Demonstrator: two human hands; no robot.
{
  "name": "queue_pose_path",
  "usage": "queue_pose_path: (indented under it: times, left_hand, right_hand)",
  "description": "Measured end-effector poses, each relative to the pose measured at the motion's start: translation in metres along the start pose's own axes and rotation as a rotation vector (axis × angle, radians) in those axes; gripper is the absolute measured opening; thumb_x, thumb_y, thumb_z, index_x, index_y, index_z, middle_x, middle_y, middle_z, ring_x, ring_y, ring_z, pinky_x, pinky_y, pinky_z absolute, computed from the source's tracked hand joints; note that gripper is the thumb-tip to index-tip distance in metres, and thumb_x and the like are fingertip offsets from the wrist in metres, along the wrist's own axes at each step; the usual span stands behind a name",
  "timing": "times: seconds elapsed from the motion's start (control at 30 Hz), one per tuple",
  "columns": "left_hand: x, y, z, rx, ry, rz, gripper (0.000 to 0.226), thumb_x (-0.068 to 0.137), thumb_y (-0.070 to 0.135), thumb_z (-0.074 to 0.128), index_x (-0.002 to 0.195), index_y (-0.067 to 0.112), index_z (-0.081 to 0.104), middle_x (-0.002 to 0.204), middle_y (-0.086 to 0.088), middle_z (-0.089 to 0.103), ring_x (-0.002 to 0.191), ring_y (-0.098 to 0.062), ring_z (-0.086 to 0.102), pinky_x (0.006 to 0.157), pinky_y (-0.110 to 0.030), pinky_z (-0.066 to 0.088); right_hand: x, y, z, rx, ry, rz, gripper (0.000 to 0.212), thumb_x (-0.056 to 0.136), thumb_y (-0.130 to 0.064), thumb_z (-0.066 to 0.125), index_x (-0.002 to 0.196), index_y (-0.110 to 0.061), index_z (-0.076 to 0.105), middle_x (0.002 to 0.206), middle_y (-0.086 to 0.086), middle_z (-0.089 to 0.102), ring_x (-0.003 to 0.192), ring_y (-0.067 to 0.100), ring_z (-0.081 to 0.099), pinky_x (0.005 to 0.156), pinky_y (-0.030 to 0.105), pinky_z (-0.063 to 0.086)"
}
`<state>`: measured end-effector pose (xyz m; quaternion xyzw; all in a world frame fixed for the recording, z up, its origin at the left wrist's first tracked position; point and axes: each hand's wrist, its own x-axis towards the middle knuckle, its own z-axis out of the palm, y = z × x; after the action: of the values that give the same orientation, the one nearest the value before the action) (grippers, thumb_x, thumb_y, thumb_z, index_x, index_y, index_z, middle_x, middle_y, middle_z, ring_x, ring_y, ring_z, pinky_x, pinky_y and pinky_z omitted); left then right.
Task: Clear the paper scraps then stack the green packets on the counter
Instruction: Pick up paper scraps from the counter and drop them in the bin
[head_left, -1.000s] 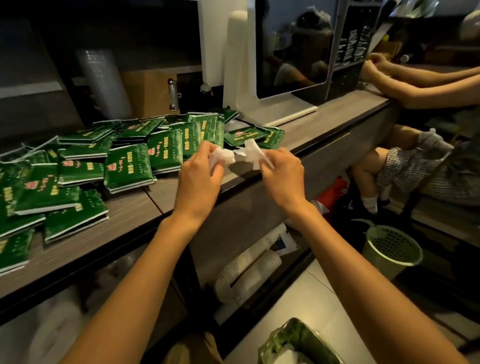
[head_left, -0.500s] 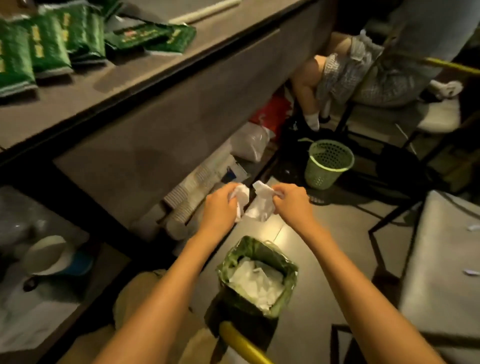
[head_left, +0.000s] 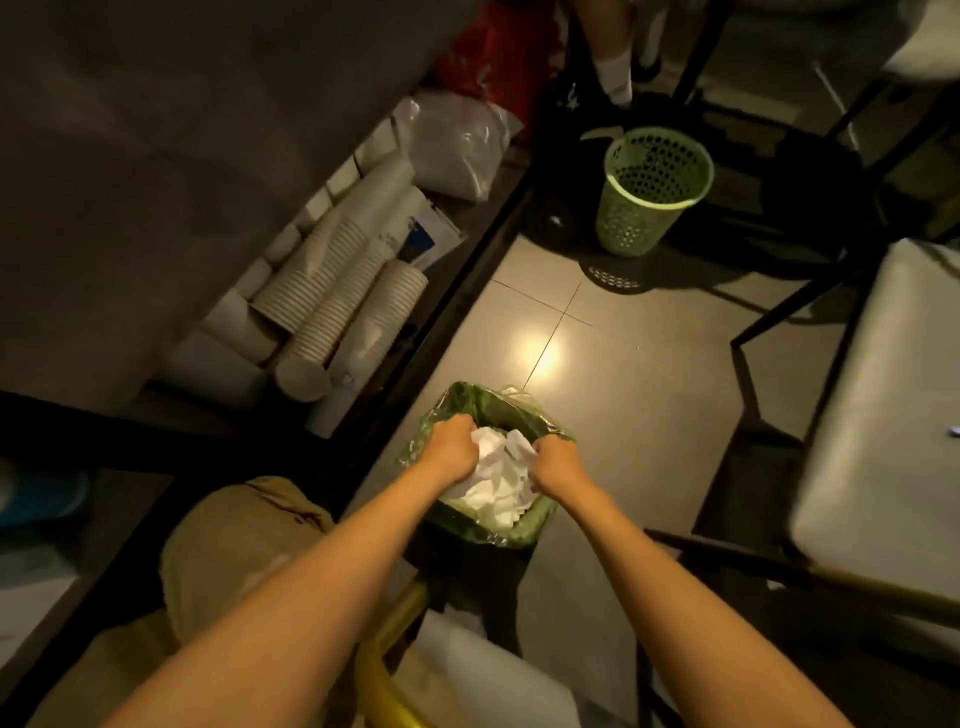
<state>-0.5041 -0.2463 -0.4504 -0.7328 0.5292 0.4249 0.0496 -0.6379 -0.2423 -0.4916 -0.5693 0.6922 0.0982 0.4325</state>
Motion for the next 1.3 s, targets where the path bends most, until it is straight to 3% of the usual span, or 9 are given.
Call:
queue_pose_path:
  times: [0.1, 0.2, 0.3, 0.5, 0.67, 0.8, 0.97, 1.1, 1.3]
  left_hand:
    - [0.000, -0.003, 0.015, -0.028, -0.053, -0.020, 0.037, 0.094, 0.003, 0.040, 0.129, 0.006, 0.050, 0.132, -0.016, 0.053, 0.121, -0.031, 0.049, 0.096, -0.031, 0.038]
    - [-0.006, -0.010, 0.017, -0.102, -0.086, -0.068, 0.050, 0.095, 0.001, 0.035, 0.144, 0.011, 0.033, 0.143, -0.014, 0.042, 0.130, -0.029, 0.041, 0.105, -0.031, 0.032]
    - [-0.006, -0.018, 0.009, -0.097, -0.028, -0.134, 0.047, 0.095, 0.001, 0.035, 0.141, 0.009, 0.034, 0.140, -0.016, 0.043, 0.128, -0.031, 0.043, 0.101, -0.035, 0.037]
    - [-0.024, -0.020, -0.038, -0.012, 0.132, -0.126, 0.042, 0.097, 0.015, 0.040, 0.138, 0.008, 0.035, 0.138, -0.016, 0.044, 0.125, -0.033, 0.043, 0.096, -0.036, 0.038]
    - [-0.075, -0.015, -0.119, 0.017, 0.390, -0.005, 0.037, 0.097, 0.022, 0.042, 0.132, 0.009, 0.045, 0.131, -0.017, 0.052, 0.121, -0.034, 0.047, 0.093, -0.035, 0.039]
    - [-0.143, -0.014, -0.194, 0.013, 0.677, 0.071, 0.036, 0.095, 0.024, 0.046, 0.129, 0.014, 0.050, 0.125, -0.012, 0.059, 0.118, -0.032, 0.050, 0.091, -0.035, 0.038]
    - [-0.247, -0.036, -0.260, -0.066, 1.071, 0.142, 0.034, 0.094, 0.024, 0.050, 0.126, 0.012, 0.056, 0.116, -0.012, 0.064, 0.111, -0.030, 0.056, 0.090, -0.036, 0.042]
    - [-0.309, -0.078, -0.292, -0.062, 1.276, 0.075, 0.034, 0.094, 0.024, 0.050, 0.124, 0.010, 0.056, 0.119, -0.014, 0.062, 0.110, -0.032, 0.056, 0.090, -0.039, 0.042]
    - [-0.371, -0.166, -0.315, -0.067, 1.394, -0.160, 0.031, 0.094, 0.020, 0.047, 0.120, 0.007, 0.058, 0.121, -0.019, 0.058, 0.113, -0.035, 0.051, 0.092, -0.040, 0.039]
  right_hand:
    - [0.004, 0.004, 0.012, 0.016, -0.037, 0.000, 0.026, 0.085, -0.001, 0.051, 0.109, 0.005, 0.060, 0.115, 0.022, 0.062, 0.108, 0.036, 0.057, 0.084, 0.034, 0.047]
    - [0.006, 0.002, 0.015, -0.008, -0.077, -0.021, 0.027, 0.087, -0.008, 0.050, 0.112, 0.001, 0.058, 0.118, 0.018, 0.060, 0.108, 0.033, 0.056, 0.076, 0.030, 0.043]
    - [0.003, -0.005, 0.008, -0.071, -0.086, -0.033, 0.018, 0.088, -0.006, 0.048, 0.103, -0.001, 0.055, 0.114, 0.019, 0.059, 0.097, 0.032, 0.056, 0.067, 0.028, 0.037]
    - [-0.017, -0.051, -0.022, -0.219, 0.042, -0.195, 0.021, 0.090, -0.009, 0.047, 0.107, -0.001, 0.057, 0.112, 0.017, 0.060, 0.101, 0.032, 0.058, 0.072, 0.032, 0.041]
    - [-0.063, -0.127, -0.068, -0.256, 0.280, -0.465, 0.025, 0.092, -0.014, 0.046, 0.112, -0.001, 0.056, 0.115, 0.018, 0.059, 0.104, 0.035, 0.056, 0.079, 0.037, 0.045]
    - [-0.123, -0.193, -0.103, -0.306, 0.480, -0.703, 0.019, 0.093, -0.015, 0.044, 0.103, -0.001, 0.054, 0.111, 0.017, 0.056, 0.103, 0.036, 0.054, 0.076, 0.038, 0.041]
    - [-0.211, -0.260, -0.122, -0.352, 0.714, -1.014, 0.024, 0.093, -0.016, 0.045, 0.113, -0.005, 0.052, 0.112, 0.014, 0.056, 0.102, 0.036, 0.054, 0.074, 0.038, 0.035]
    - [-0.262, -0.313, -0.103, -0.297, 0.759, -1.241, 0.037, 0.093, -0.008, 0.044, 0.129, -0.008, 0.049, 0.120, 0.012, 0.056, 0.109, 0.033, 0.053, 0.094, 0.037, 0.034]
    - [-0.321, -0.404, -0.047, -0.316, 0.642, -1.470, 0.035, 0.093, -0.004, 0.043, 0.128, -0.008, 0.049, 0.121, 0.010, 0.053, 0.110, 0.030, 0.049, 0.091, 0.033, 0.033]
